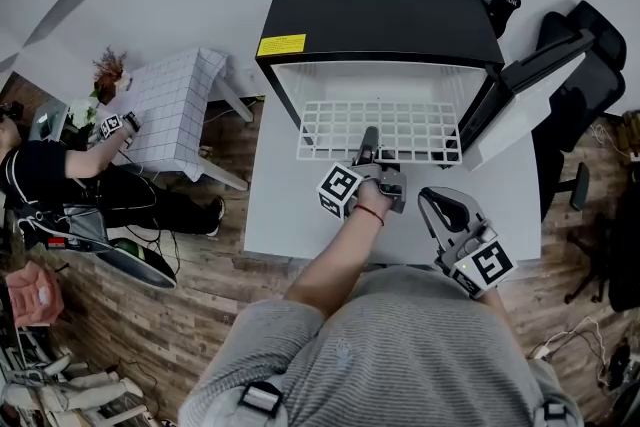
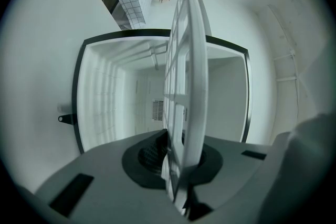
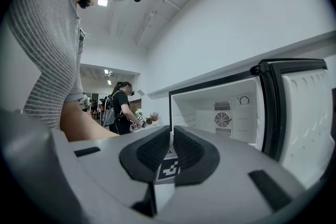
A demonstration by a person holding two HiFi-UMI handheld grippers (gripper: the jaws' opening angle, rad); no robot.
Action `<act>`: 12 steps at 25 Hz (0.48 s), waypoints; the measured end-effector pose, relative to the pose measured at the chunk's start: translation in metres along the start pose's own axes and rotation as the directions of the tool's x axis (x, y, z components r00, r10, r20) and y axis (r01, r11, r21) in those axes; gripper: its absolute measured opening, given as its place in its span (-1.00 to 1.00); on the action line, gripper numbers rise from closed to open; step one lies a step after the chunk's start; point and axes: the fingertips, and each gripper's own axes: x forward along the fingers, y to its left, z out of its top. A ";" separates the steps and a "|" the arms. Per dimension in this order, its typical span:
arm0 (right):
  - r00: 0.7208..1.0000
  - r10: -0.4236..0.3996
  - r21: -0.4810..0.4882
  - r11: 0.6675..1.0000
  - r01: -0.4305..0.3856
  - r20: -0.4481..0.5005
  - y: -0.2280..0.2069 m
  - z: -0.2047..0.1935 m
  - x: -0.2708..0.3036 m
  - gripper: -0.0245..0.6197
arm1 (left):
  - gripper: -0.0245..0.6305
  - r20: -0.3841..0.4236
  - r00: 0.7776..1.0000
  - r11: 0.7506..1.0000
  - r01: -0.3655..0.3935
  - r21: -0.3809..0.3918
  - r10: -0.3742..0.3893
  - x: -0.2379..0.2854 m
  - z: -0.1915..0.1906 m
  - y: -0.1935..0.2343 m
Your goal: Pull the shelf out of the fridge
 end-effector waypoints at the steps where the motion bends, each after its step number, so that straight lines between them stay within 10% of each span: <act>1: 1.000 0.006 0.005 1.000 -0.006 0.014 0.002 0.003 0.001 -0.88 | -0.82 0.000 1.000 1.000 0.001 -0.001 -0.001 -0.001 0.000 0.000; 12: 1.000 -0.006 -0.005 1.000 0.006 0.002 0.002 0.000 -0.004 -0.88 | -0.82 -0.001 1.000 1.000 0.004 -0.002 -0.004 -0.005 -0.002 -0.001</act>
